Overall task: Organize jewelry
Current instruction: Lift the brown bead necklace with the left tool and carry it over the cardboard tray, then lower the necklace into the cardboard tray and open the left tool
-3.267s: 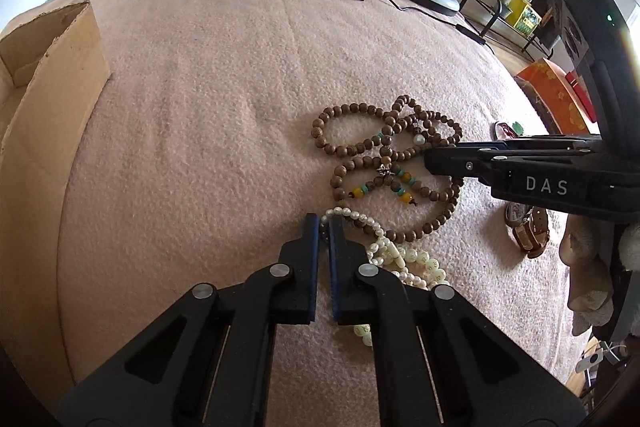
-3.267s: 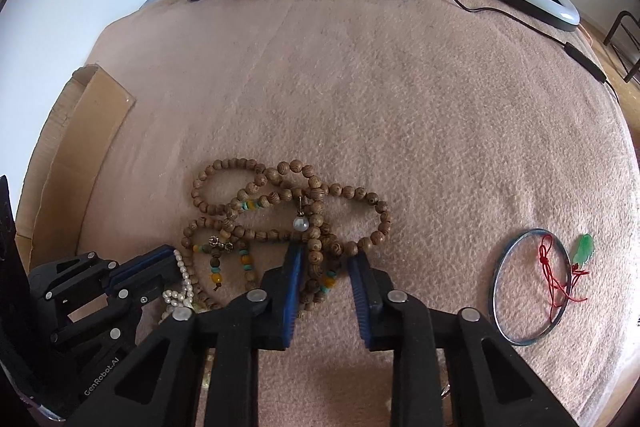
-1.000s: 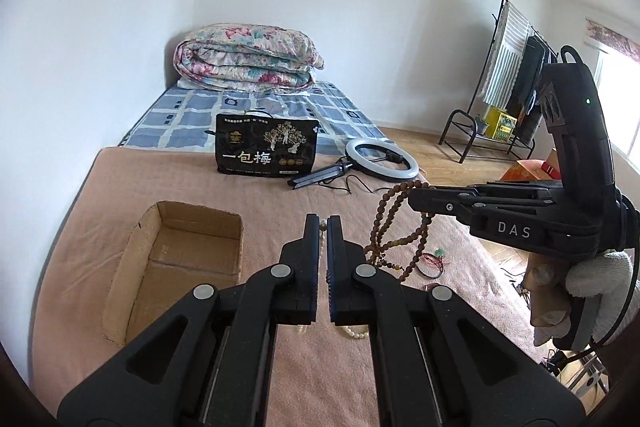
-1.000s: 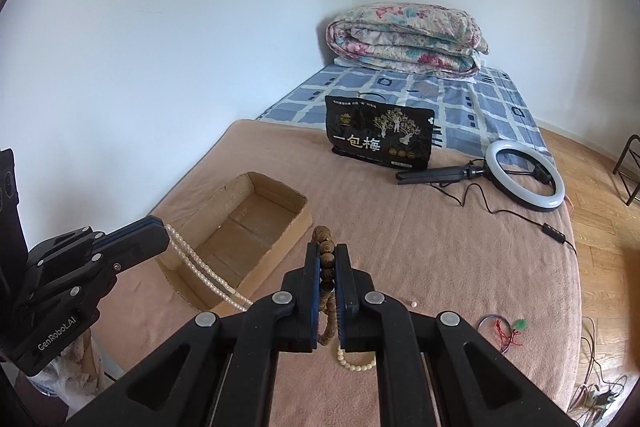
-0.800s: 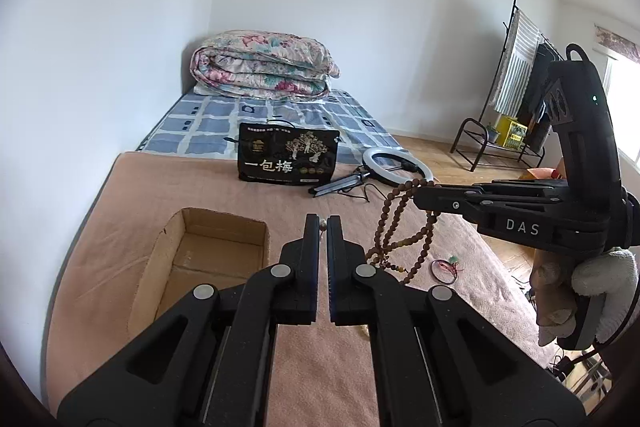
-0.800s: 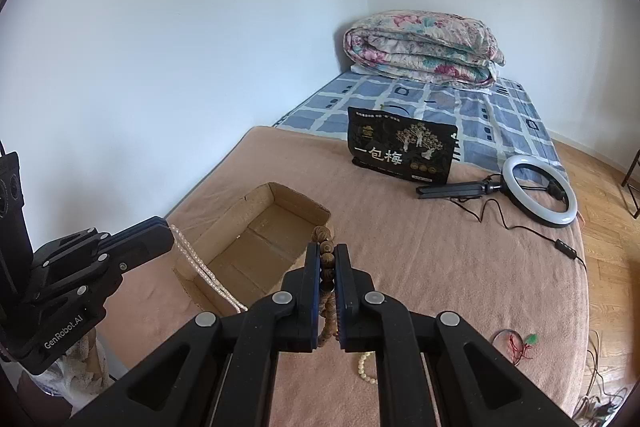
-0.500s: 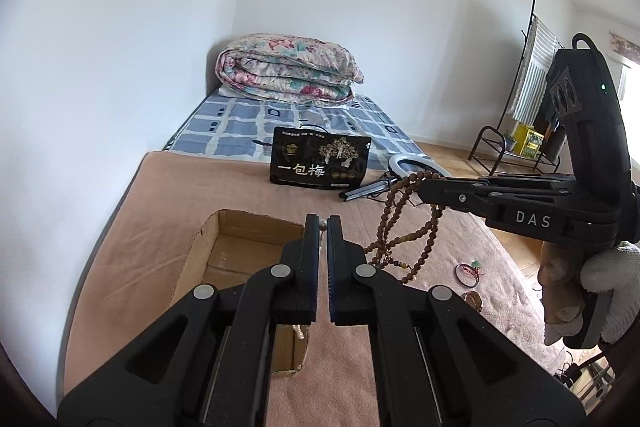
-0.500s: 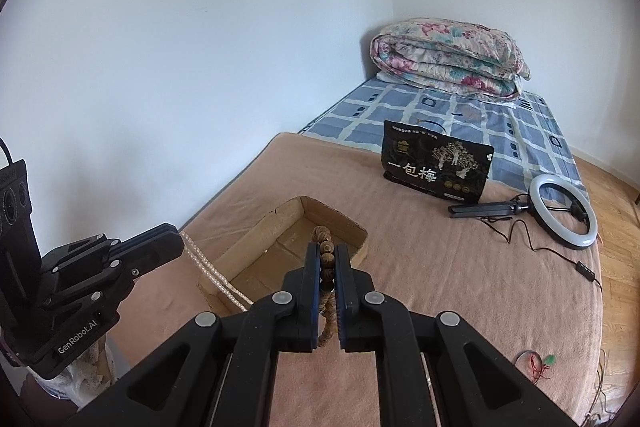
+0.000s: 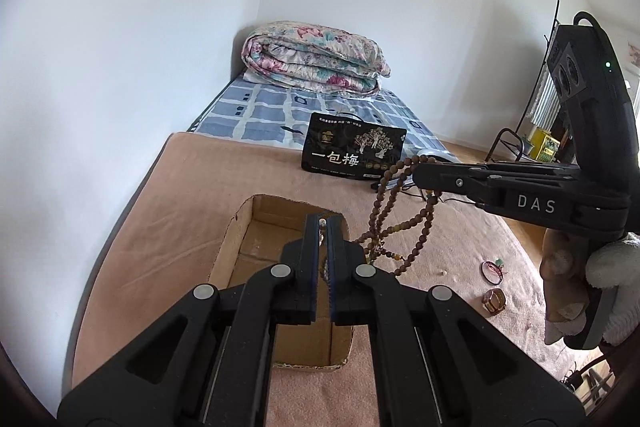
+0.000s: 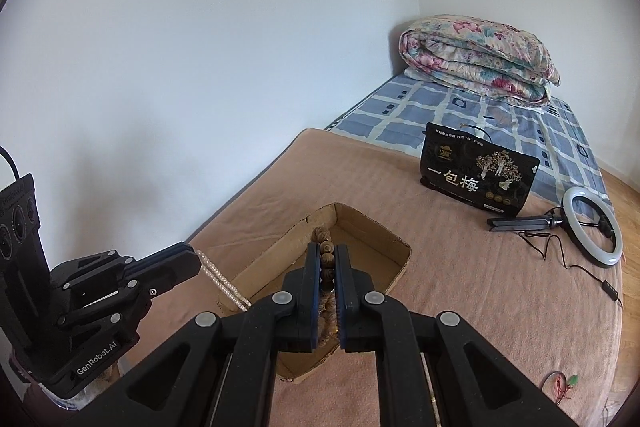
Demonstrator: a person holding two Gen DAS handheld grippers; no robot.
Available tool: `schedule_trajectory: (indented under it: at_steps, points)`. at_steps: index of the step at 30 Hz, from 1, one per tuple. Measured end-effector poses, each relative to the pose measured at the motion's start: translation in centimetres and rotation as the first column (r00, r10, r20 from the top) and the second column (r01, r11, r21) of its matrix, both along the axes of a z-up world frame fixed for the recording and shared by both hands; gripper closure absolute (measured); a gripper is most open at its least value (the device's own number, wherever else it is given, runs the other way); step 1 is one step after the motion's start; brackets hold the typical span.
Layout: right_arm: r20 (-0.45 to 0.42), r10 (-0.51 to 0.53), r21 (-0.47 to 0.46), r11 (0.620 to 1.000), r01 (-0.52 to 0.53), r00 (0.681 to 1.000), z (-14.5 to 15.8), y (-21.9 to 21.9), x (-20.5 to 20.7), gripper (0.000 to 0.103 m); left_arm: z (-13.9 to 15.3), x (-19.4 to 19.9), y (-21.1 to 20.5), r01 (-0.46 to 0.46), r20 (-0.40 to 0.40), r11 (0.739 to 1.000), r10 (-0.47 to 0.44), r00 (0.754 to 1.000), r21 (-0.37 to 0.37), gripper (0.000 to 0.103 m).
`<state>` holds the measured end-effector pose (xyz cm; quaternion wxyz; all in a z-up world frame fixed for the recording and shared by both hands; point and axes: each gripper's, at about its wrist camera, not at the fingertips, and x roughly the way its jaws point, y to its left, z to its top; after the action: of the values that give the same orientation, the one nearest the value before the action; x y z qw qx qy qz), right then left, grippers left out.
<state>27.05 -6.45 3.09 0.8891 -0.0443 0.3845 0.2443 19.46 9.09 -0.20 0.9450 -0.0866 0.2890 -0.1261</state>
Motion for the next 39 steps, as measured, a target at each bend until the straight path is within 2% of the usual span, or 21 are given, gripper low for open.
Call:
schedule_trajectory:
  at_steps: [20, 30, 39]
  points:
    - [-0.090, -0.025, -0.023, 0.999, 0.023, 0.996, -6.0, 1.9, 5.6, 0.099, -4.7, 2.3, 1.3, -0.015, -0.097, 1.000, 0.013, 0.995, -0.011, 0.102]
    - [-0.153, -0.041, -0.024, 0.999, 0.037, 0.987, -9.6, 1.9, 7.1, 0.099, -8.2, 3.2, 1.6, -0.022, -0.175, 1.000, 0.019, 0.984, -0.015, 0.102]
    - [-0.189, -0.045, -0.030, 0.999, 0.040, 0.981, -11.6, 1.7, 7.9, 0.099, -10.5, 3.9, 1.7, -0.031, -0.227, 0.999, 0.027, 0.974, -0.016, 0.102]
